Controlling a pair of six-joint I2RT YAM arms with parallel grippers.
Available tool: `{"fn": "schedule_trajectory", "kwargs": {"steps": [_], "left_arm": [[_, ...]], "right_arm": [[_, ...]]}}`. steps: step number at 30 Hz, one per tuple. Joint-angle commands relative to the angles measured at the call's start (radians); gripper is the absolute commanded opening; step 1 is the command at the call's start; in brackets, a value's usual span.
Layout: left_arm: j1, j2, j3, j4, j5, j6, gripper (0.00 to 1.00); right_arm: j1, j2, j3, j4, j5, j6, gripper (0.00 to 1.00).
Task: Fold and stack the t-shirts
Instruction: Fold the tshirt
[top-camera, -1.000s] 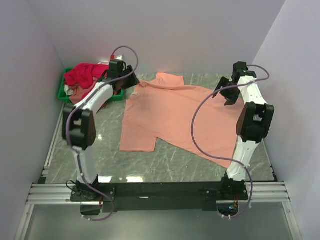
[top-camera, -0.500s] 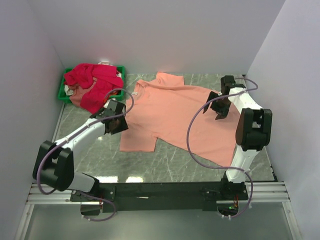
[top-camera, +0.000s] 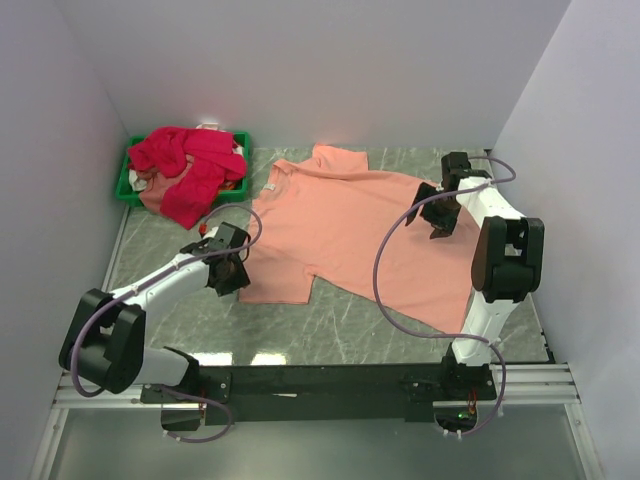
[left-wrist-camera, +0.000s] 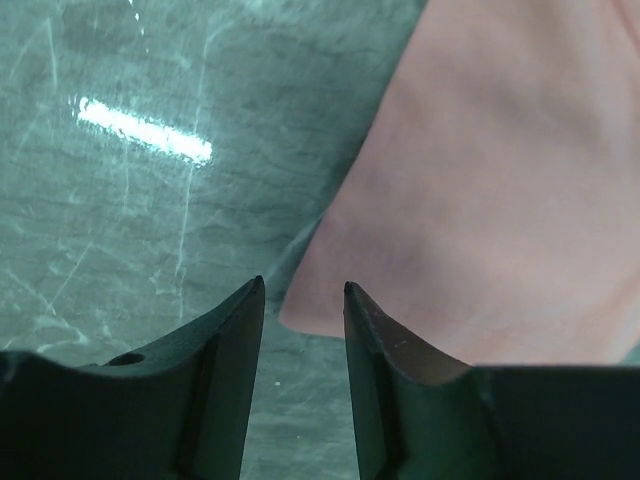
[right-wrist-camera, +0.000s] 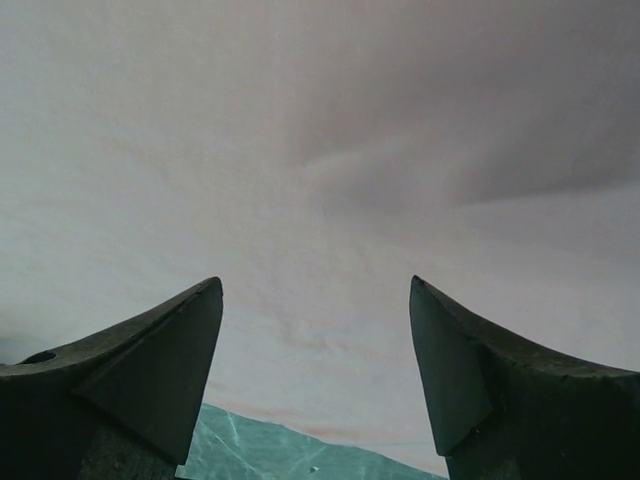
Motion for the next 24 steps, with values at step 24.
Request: {"fn": "schedule_trajectory", "kwargs": {"steps": [24], "left_arm": [[-0.004,0.070,-0.131,0.155,0.107,-0.044,0.16]], "right_arm": [[0.002,-0.090,-0.071,0.020,0.032,0.004,0.81]]}}
